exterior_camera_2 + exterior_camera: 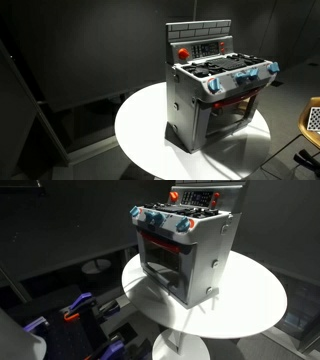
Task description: Press the orange button on the stove
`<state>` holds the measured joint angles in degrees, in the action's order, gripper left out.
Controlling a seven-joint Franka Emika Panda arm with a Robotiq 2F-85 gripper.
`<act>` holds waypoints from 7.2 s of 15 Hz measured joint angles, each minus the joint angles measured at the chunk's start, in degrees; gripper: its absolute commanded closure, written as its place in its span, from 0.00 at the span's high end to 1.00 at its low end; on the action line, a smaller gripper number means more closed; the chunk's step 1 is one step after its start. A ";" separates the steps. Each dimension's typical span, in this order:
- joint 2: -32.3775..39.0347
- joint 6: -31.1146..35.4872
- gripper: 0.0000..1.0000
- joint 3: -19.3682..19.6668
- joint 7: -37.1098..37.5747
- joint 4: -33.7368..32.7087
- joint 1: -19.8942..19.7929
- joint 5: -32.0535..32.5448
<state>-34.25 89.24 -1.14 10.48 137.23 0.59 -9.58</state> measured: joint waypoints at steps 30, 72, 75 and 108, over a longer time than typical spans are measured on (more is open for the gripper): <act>15.22 19.43 1.00 0.15 4.66 -15.25 -3.69 -0.76; 48.70 29.57 1.00 4.89 21.67 -40.52 -3.25 9.40; 49.51 28.86 1.00 5.04 21.67 -41.69 -3.20 9.40; 29.13 -4.03 1.00 4.17 3.22 -34.34 -2.80 3.63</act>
<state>-5.12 85.22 3.03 13.70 102.89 -2.21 -5.95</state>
